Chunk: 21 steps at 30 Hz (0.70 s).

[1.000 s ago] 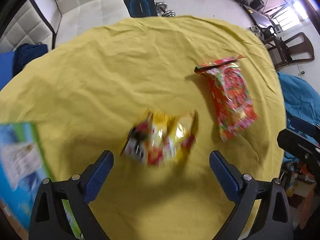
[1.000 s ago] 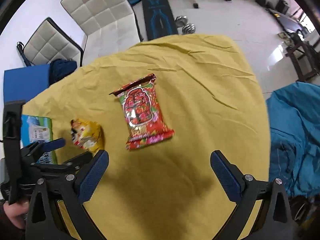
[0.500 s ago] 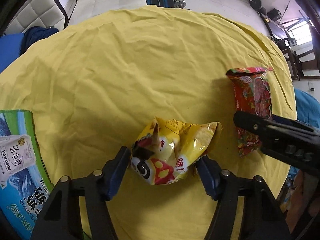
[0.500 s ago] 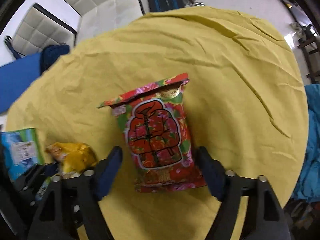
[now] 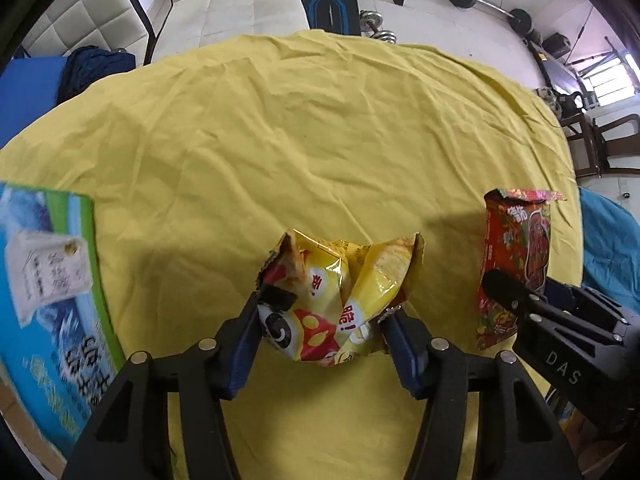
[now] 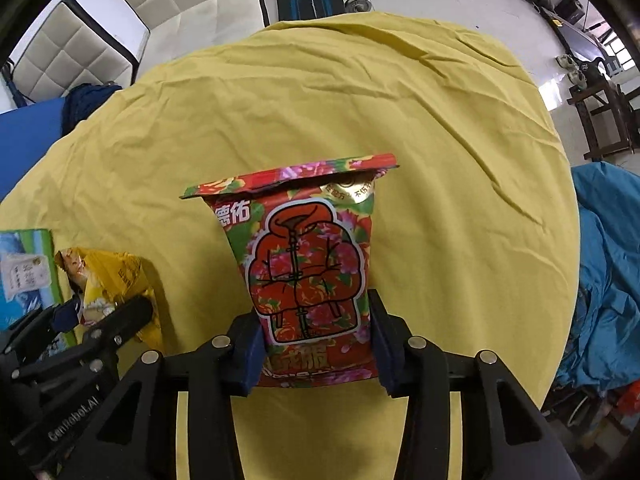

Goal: Organize snacks
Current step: 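Lower both bags into the box beside the others and open both tools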

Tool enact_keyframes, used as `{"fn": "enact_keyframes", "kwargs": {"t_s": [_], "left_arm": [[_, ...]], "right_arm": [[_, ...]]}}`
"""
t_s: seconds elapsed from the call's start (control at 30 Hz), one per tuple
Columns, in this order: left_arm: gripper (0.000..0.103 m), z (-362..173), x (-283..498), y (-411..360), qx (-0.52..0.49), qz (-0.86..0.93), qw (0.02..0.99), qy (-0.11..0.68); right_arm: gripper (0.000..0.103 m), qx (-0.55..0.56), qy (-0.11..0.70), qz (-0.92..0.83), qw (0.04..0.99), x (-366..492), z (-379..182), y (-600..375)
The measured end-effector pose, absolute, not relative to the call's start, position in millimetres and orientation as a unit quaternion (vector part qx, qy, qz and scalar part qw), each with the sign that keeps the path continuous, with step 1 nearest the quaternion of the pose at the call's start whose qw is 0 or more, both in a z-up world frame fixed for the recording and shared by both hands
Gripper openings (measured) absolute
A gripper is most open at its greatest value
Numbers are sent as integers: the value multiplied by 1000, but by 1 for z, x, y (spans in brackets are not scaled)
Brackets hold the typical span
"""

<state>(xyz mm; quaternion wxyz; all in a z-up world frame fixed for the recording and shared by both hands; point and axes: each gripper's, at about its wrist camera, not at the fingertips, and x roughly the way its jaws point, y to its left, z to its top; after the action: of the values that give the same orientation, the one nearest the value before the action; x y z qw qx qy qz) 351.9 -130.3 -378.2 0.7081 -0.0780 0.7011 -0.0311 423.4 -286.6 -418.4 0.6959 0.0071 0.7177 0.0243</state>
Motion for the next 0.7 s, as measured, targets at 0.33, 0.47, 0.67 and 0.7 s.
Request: {"fn": "enact_keyframes", "kwargs": {"t_s": [0.33,0.47,0.67,0.7], "left_arm": [[55,-323,317,-119,-83,-34,741,666],[55,-298,297,-107,-77,-35,760,645],[55,-262,264,-86,-77,-44,784,614],[55,-258,261,-82,-77,-45,786,611]], "right_arm": [[46,35,695,36,717,376,-380,-298],[46,49,686,43,724,348,-359,-290],[46,68,668,56,739,306,-320,-284],[46,69,664,57,742,298,-315,-279]]}}
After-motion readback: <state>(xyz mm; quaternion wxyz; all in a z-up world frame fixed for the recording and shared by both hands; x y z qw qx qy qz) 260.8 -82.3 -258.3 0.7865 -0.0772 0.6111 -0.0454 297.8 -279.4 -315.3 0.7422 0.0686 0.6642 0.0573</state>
